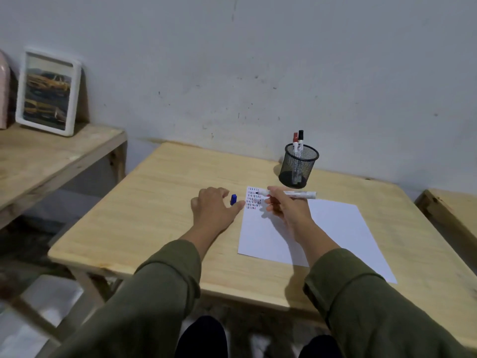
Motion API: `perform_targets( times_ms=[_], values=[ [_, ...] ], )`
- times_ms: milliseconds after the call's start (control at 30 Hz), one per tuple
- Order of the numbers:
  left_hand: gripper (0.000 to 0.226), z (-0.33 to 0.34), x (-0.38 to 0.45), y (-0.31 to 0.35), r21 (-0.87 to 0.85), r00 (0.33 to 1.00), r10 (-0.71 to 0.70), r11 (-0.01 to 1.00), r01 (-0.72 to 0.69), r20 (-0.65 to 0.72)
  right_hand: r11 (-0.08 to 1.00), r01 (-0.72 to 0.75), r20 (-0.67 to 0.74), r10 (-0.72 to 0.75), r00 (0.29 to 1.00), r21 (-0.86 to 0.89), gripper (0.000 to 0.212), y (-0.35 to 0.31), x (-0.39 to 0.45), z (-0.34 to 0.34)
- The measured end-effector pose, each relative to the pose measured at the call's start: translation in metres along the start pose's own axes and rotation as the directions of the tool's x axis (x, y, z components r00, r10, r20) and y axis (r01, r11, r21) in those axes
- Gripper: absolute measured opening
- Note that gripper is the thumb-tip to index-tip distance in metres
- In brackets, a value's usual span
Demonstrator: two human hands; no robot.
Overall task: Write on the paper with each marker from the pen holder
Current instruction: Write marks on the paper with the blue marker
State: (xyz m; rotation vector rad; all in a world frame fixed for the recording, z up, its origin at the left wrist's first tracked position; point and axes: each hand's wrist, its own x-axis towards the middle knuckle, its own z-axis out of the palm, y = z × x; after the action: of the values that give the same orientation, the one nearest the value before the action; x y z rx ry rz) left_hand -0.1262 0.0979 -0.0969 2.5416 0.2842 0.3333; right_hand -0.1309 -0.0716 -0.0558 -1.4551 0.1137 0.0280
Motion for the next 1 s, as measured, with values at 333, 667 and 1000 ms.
perform_targets(
  times_ms=[333, 667, 1000],
  values=[
    [0.076, 0.008, -0.004, -0.007, 0.088, 0.998, 0.059, 0.994, -0.061, 0.032, 0.998, 0.011, -0.009, -0.011, 1.000, -0.062, 0.007, 0.010, -0.009, -0.002],
    [0.076, 0.006, -0.006, -0.006, 0.072, 0.998, 0.066, 0.995, -0.067, 0.020, 0.987, 0.018, 0.003, -0.018, 1.000, -0.158, 0.009, 0.014, -0.005, -0.003],
    [0.077, 0.004, -0.007, -0.005, 0.076, 0.998, 0.061, 0.995, -0.063, 0.026, 0.966, 0.036, -0.011, -0.040, 0.999, -0.257, 0.010, 0.017, -0.006, -0.003]
  ],
)
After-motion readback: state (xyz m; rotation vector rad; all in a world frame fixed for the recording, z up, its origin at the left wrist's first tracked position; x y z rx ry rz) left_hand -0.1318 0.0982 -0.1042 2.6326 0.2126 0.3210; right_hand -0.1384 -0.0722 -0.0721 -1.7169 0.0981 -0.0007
